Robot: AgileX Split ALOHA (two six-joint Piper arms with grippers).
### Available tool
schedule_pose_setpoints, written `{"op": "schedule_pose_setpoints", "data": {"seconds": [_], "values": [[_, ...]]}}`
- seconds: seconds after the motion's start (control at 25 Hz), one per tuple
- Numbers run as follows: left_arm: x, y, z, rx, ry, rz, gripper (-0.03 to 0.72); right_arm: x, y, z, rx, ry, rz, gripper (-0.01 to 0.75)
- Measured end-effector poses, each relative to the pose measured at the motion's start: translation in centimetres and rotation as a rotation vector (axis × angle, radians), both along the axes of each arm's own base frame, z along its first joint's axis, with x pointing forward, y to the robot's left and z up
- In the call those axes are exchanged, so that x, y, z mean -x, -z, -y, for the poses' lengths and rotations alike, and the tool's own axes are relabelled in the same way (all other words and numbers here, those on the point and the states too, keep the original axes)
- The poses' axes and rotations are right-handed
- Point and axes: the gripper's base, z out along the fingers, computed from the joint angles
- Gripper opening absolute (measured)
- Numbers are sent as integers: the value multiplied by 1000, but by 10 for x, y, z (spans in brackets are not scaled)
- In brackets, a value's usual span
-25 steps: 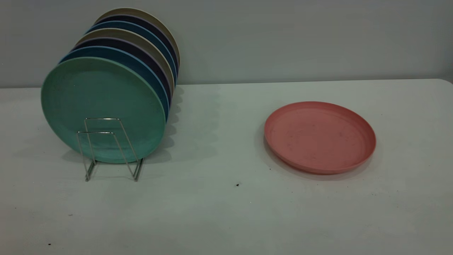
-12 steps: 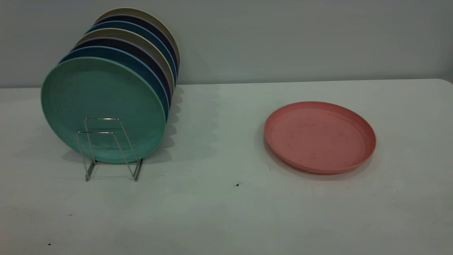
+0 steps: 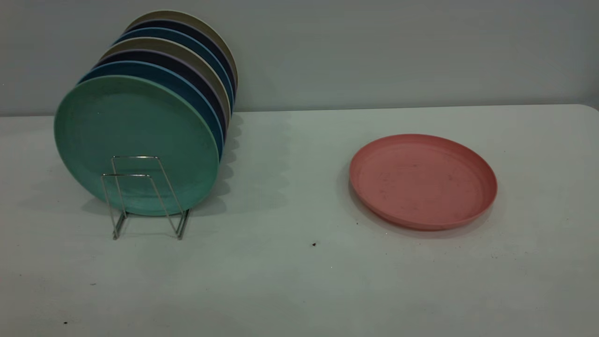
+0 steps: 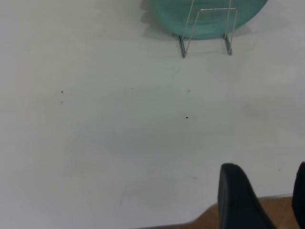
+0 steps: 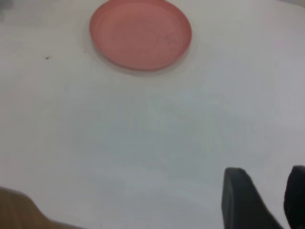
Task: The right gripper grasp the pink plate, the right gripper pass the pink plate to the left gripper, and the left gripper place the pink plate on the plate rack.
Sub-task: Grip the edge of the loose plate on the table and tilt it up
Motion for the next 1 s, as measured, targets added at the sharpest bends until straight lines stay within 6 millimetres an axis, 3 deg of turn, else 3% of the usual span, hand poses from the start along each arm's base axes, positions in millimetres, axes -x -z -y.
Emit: {"op": "schedule_pose_setpoints", "data": {"seconds": [0.72,0.88,1.0], "values": [[0,-1,-2,-15,-12,9,309,-2,-4,0,24,-14,27,240],[-9,-12,1,21,1,75,309,-23,-17,-2,8,-18,83,262],[-30,-20,4,49,19,68,309,-49,-24,-7,-45,-24,67,300]]}}
